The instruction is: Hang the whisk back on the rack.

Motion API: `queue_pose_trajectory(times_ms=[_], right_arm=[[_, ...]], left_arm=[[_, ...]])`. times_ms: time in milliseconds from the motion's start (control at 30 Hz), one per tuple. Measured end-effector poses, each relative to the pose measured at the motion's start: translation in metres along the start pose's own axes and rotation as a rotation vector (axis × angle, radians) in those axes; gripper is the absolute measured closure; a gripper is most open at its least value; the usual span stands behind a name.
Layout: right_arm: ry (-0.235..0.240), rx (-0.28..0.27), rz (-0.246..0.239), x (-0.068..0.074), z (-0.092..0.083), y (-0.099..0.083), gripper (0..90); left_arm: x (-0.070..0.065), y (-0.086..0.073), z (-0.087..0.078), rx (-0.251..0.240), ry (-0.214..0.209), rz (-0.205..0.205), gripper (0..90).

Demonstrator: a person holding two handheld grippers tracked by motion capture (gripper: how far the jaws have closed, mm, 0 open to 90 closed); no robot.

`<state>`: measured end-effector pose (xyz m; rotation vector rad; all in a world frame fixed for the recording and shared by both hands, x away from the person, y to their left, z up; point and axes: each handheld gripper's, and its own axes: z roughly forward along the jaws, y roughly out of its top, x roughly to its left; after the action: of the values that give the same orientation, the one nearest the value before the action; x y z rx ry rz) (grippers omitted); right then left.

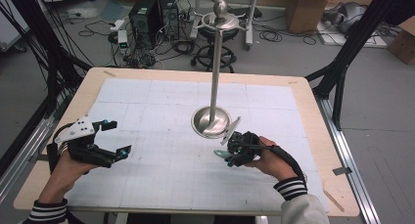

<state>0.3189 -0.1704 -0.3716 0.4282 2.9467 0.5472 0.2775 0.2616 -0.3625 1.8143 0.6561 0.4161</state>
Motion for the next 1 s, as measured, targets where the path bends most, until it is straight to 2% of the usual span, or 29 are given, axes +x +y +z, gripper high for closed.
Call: queue_pose_trajectory(times_ms=[367, 600, 1000], right_arm=[[0.014, -0.062, 0.006, -0.003, -0.022, -0.004, 66.2], [0.016, -0.126, 0.013, -0.008, -0.039, -0.009, 66.2], [-0.002, -0.195, 0.026, -0.013, -0.066, -0.014, 66.3]], left_arm=[[0.0, 0.0, 0.0, 0.002, 0.0, 0.001, 1.7], [0.0, 0.0, 0.0, 0.002, 0.001, 0.0, 1.7], [0.0, 0.0, 0.001, 0.006, -0.001, 0.0, 1.7]])
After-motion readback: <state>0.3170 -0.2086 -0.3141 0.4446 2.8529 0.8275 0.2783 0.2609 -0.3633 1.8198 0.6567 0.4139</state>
